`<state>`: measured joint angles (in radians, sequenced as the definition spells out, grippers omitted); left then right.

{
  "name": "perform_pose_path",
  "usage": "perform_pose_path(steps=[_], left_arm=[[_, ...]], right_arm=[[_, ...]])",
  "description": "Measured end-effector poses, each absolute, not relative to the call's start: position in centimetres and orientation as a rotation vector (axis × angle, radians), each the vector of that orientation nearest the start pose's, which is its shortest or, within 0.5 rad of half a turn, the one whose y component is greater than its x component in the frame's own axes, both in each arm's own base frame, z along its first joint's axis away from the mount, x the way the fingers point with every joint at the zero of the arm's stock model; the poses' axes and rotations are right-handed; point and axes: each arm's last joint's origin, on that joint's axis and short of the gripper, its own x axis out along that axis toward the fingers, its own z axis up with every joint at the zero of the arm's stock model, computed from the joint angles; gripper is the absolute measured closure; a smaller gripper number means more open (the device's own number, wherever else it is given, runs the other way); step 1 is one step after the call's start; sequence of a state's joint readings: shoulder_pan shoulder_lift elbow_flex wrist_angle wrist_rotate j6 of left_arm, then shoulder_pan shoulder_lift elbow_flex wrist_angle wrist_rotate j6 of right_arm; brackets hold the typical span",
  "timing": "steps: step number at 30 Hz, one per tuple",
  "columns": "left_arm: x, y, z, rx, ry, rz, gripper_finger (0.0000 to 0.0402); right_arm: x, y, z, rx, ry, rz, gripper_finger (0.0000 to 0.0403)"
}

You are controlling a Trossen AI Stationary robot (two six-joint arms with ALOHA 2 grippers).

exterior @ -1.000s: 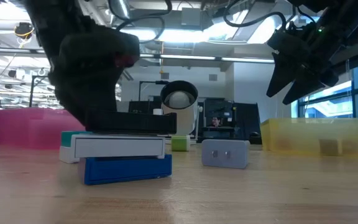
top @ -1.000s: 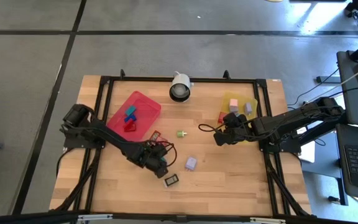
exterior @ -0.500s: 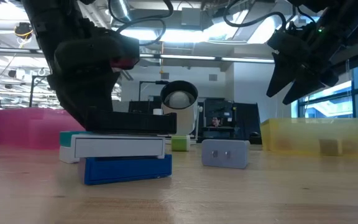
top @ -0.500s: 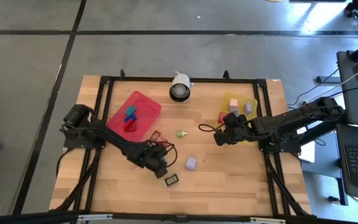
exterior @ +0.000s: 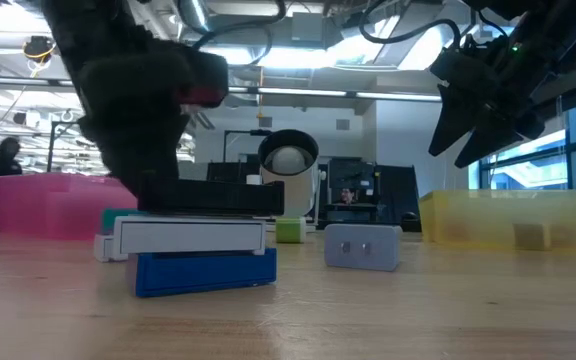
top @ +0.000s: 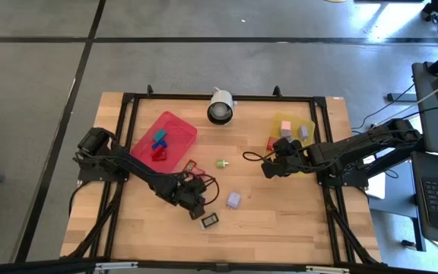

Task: Pick & Place Office items
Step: Put the light blue digital timer into the pink bin

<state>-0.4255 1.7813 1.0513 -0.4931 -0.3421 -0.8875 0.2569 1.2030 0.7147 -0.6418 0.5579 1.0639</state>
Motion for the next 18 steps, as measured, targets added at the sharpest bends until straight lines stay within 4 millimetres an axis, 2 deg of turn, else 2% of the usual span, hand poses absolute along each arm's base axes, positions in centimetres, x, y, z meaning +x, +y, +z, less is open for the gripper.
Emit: perform_pose_path(steps=[5,9,13,18], left_arm=[[31.4,-12.9,16.8,-0.216,1.001,0.375,0.0243],[31.9,-12.0,18.4,-0.134,0.946,0.416,0.0246],[31.1,-10.1,19.8,-0.017,0.94,0.556,0.0242],[28.4,-6.7,22.2,0.042,0.941,0.83,0.0238]], right_arm=[[20.6,3.8,20.4,0.511,0.764,-0.761,0.0085],[20.6,3.8,20.4,0.512,0.763,-0.761,0.0085],[20.7,3.8,20.5,0.515,0.758,-0.758,0.0085],[20.7,3.9,20.5,0.52,0.752,-0.755,0.0085]])
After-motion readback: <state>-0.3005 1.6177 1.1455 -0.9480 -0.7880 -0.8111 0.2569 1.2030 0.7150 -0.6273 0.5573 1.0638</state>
